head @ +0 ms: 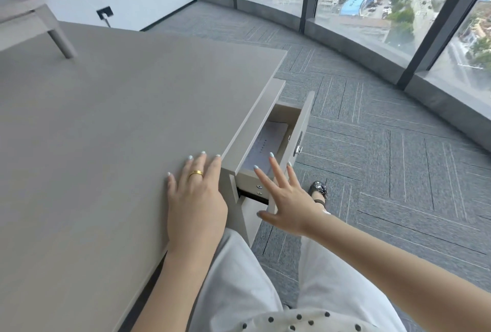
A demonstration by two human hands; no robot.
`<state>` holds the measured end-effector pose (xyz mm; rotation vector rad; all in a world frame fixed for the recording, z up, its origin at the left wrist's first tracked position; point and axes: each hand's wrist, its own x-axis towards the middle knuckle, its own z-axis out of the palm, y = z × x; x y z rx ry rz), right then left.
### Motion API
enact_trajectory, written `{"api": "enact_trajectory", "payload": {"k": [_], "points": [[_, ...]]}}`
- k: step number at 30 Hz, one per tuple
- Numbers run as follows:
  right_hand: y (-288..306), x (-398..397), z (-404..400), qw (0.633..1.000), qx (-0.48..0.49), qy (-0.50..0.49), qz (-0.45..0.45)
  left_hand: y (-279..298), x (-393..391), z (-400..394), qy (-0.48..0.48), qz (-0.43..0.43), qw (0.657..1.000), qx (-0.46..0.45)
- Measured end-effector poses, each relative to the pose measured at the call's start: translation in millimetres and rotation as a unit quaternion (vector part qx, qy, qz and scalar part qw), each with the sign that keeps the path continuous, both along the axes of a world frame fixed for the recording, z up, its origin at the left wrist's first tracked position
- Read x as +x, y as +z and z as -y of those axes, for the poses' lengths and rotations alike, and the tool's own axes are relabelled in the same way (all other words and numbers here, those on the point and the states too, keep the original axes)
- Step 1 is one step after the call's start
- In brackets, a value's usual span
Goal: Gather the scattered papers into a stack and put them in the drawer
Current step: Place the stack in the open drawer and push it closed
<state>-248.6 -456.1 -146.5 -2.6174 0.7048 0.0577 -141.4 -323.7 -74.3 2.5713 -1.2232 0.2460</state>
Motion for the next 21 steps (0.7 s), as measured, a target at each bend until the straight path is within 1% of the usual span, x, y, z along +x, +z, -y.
{"api": "enact_trajectory", "payload": {"k": [3, 6, 10, 15, 21], "points": [[3.7, 16.7, 1.4, 1.0, -0.007, 0.018, -0.001, 1.6, 0.0, 1.7, -0.003, -0.008, 1.0, 0.004], [7.3, 32.5, 4.4, 0.999, -0.021, 0.031, 0.017, 4.0, 0.1, 1.9, -0.004, -0.02, 1.0, 0.011], [9.7, 44.9, 12.5, 0.999, -0.018, 0.018, 0.047, 6.2, -0.9, 1.9, -0.004, -0.021, 1.0, 0.02], [11.4, 51.4, 20.2, 0.998, -0.021, 0.047, 0.048, 5.8, -0.2, 0.6, -0.007, -0.011, 0.999, 0.031], [3.1, 51.6, 24.7, 0.997, -0.038, 0.056, 0.044, 3.3, 0.9, 1.2, -0.01, 0.001, 0.999, 0.037]]}}
